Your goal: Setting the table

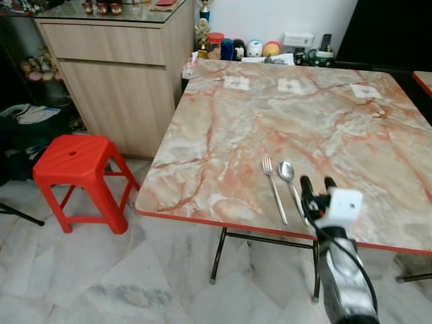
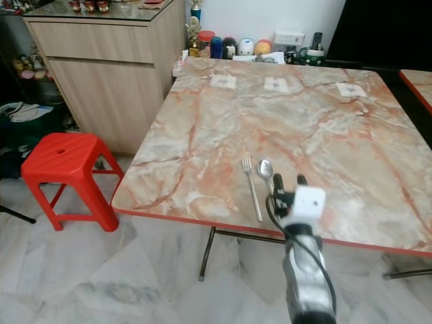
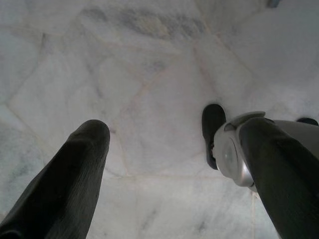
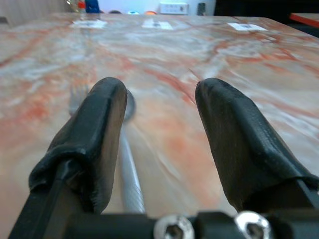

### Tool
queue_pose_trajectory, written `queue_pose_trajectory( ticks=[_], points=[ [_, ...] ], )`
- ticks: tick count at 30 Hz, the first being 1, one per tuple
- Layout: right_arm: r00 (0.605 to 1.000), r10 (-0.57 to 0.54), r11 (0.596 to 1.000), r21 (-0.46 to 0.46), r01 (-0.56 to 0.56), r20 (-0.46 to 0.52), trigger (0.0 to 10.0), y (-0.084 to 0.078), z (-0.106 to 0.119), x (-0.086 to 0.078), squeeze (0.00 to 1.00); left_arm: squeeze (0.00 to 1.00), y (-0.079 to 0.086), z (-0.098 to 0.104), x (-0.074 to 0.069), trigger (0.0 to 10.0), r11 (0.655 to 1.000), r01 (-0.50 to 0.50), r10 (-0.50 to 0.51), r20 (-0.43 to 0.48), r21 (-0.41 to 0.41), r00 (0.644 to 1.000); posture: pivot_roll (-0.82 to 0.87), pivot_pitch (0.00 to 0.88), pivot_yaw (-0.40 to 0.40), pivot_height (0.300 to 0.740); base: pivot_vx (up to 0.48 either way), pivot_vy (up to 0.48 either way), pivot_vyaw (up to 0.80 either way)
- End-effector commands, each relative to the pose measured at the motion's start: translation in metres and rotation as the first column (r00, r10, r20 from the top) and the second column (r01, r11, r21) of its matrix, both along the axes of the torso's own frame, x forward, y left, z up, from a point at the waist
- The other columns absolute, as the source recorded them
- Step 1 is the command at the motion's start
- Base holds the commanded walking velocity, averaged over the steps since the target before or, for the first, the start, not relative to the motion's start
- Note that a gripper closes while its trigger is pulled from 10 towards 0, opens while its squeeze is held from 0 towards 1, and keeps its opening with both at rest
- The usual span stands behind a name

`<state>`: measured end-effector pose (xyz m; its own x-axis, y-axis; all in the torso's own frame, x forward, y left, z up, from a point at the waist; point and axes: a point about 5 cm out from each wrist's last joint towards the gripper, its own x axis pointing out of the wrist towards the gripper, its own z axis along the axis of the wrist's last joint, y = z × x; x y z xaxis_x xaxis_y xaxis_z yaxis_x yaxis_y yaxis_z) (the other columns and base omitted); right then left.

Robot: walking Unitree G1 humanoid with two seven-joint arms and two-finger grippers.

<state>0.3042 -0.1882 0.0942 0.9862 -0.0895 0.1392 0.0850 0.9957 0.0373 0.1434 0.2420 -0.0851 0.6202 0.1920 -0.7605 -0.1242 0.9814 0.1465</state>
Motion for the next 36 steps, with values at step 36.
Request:
queue_pose_trajectory(
  ticks=[36],
  points=[
    [0.997, -0.038, 0.997, 0.069, 0.034, 0.062, 10.0, 0.015, 0.028, 0.003, 0.00, 0.00, -0.011, -0.001, 0.004, 10.0, 0.998, 0.016, -0.015, 0.015, -0.063, 1.000, 0.03, 0.056, -0.018, 0.740, 0.014, 0.000, 0.31]
  ],
)
